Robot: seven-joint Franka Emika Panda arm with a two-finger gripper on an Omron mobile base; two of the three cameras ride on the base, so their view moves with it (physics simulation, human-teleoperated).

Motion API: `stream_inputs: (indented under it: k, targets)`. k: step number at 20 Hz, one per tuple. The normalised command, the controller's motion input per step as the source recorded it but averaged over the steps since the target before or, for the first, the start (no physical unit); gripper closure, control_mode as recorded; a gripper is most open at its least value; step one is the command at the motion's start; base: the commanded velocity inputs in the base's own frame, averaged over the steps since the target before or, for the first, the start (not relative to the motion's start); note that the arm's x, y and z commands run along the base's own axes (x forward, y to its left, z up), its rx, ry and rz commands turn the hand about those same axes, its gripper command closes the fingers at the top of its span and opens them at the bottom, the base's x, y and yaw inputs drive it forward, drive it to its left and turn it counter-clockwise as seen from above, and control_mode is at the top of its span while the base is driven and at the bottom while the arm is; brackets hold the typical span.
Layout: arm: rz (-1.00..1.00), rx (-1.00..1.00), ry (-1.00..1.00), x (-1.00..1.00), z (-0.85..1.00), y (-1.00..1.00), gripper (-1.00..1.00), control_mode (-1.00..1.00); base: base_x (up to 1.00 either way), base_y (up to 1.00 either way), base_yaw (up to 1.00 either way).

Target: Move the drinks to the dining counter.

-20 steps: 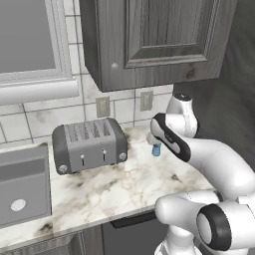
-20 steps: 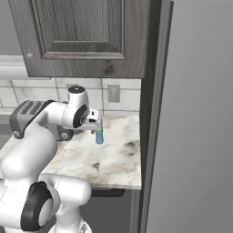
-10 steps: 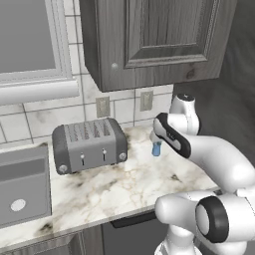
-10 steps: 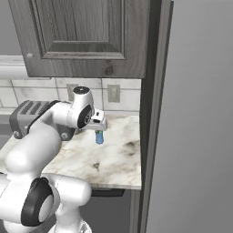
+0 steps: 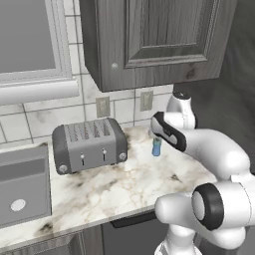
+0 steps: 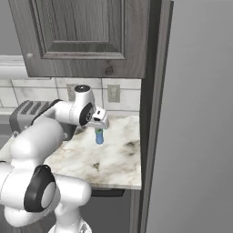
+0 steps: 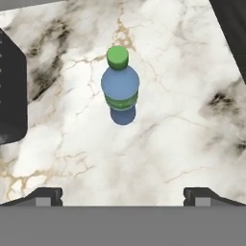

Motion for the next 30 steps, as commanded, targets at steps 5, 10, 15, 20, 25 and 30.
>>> stream_inputs:
  k: [5,10,15,20,25,30]
  targets:
    - [0.0,0.0,0.0,0.49,0.0,0.0,-1.0,-1.0,0.0,0.0,0.0]
    - [0.0,0.0,0.0,0.35,0.0,0.0,-1.0,-1.0,0.0,0.0,0.0]
    - [0.0,0.0,0.0,0.29,0.0,0.0,-1.0,-1.0,0.0,0.0,0.0]
    - [0.0,0.0,0.0,0.26,-0.04,0.0,-1.0,-1.0,0.0,0.0,0.0]
    - [0.0,0.0,0.0,0.21,-0.14,0.0,-1.0,-1.0,0.0,0.0,0.0]
    - [0.0,0.0,0.0,0.08,-0.13,0.0,-1.0,-1.0,0.0,0.0,0.0]
